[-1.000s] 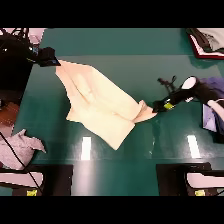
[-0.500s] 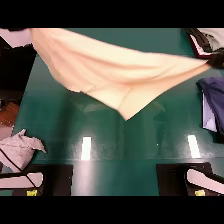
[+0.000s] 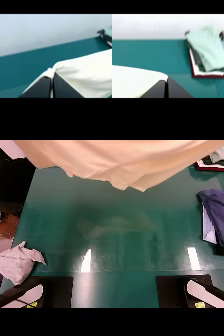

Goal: Fold the shirts.

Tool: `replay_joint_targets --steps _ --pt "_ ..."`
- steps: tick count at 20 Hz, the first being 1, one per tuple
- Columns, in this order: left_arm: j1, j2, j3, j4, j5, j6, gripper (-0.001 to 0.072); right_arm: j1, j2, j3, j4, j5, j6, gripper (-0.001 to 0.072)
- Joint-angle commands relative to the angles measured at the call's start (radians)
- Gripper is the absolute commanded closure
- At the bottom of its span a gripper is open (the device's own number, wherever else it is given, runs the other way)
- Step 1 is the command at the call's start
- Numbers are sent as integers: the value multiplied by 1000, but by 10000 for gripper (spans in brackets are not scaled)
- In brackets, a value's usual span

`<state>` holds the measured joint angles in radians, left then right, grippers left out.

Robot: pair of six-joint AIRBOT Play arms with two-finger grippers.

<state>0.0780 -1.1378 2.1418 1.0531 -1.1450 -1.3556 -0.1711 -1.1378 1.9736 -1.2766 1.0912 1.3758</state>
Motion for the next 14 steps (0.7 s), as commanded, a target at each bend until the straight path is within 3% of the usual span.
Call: replay_joint_targets --steps 1,4,7,11,14 --pt "1 127 1 -45 50 2 684 -2 86 95 -9 35 1 699" --pt "1 153 -9 -1 24 2 684 -2 130 93 -8 143 35 700" --pt "1 124 -174 32 -14 -3 684 -1 109 24 -6 276 77 700" --pt "1 -106 -378 -14 -227 -6 683 4 -7 -171 1 505 110 700" --pt "1 -343 -456 -37 -254 -6 683 40 -107 -373 0 503 107 700"
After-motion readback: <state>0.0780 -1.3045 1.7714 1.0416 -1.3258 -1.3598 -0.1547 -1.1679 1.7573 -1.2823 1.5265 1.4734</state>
